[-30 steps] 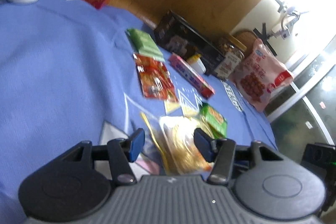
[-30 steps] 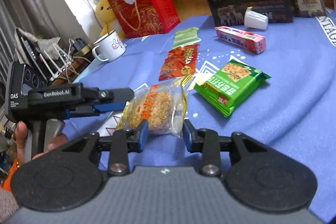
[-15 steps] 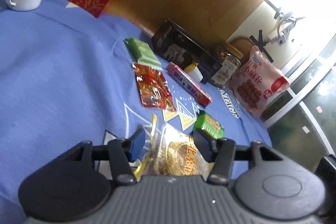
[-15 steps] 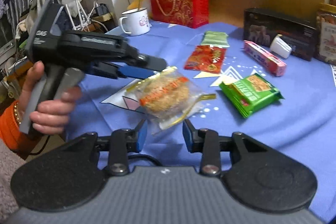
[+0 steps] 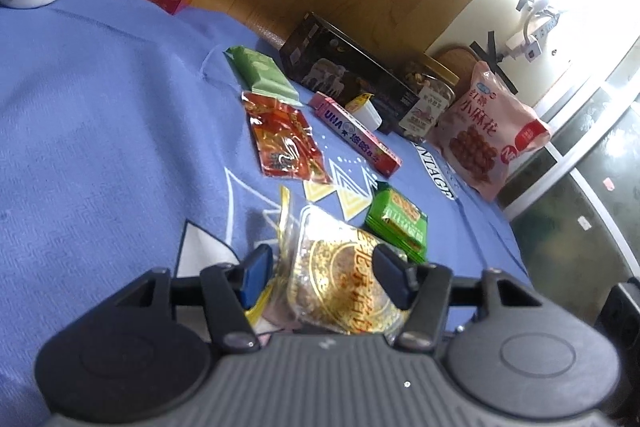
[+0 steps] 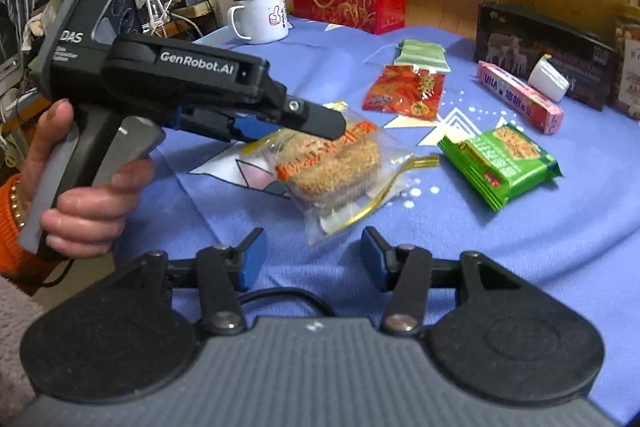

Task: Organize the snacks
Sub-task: 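Reach for and grasp the round biscuit packet with the left tool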

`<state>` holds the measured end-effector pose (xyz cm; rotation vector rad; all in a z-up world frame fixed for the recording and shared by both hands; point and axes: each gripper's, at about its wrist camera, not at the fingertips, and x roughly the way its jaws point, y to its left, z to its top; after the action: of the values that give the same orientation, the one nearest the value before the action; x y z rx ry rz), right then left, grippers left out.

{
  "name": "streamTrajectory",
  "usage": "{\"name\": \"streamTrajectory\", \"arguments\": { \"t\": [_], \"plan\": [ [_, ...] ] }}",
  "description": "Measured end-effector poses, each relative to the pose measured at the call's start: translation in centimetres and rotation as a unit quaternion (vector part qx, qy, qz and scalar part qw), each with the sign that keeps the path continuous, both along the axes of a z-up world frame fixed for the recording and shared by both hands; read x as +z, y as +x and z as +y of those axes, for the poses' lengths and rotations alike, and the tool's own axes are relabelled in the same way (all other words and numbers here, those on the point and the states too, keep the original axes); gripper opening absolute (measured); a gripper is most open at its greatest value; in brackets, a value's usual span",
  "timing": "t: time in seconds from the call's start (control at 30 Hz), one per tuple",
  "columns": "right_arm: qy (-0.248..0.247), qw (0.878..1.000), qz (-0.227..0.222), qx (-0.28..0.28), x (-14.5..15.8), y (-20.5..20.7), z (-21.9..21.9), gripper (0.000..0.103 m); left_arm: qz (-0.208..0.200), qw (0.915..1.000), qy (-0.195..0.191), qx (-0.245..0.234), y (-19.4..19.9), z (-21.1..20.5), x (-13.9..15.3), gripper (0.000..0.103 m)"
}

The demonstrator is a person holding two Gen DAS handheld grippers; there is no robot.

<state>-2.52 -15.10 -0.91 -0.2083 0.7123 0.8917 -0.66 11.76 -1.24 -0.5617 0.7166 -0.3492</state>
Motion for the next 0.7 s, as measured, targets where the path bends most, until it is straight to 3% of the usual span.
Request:
{"name": "streamTrajectory", "arguments": {
  "t": [0.17, 0.3, 0.53, 0.7],
  "plan": [
    [-0.010, 0.998, -0.039, -0.050, 0.4, 0.7, 0.1, 0.055, 0.003, 0.9998, -0.014, -0.014, -0.2, -0.1, -0.1, 0.054],
    [0.011, 0.996, -0.035, -0.087, 1.0, 1.9, -1.5, 0.055, 0.007, 0.9990, -0.036, -0.027, -0.1, 0.2, -0.2, 0.054],
    [0.016, 0.997, -0.024, -0.072, 0.8, 1.8, -1.9, 0.055, 0.010, 0.9986, -0.051, -0.013, 0.1, 0.9, -0.2, 0.057],
    [0.015, 0.998, -0.009, -0.057, 0.2, 2.3, -1.1, 0.056, 0.010, 0.9990, -0.040, -0.016, 0.4, -0.1, -0.4, 0.054]
  ]
}}
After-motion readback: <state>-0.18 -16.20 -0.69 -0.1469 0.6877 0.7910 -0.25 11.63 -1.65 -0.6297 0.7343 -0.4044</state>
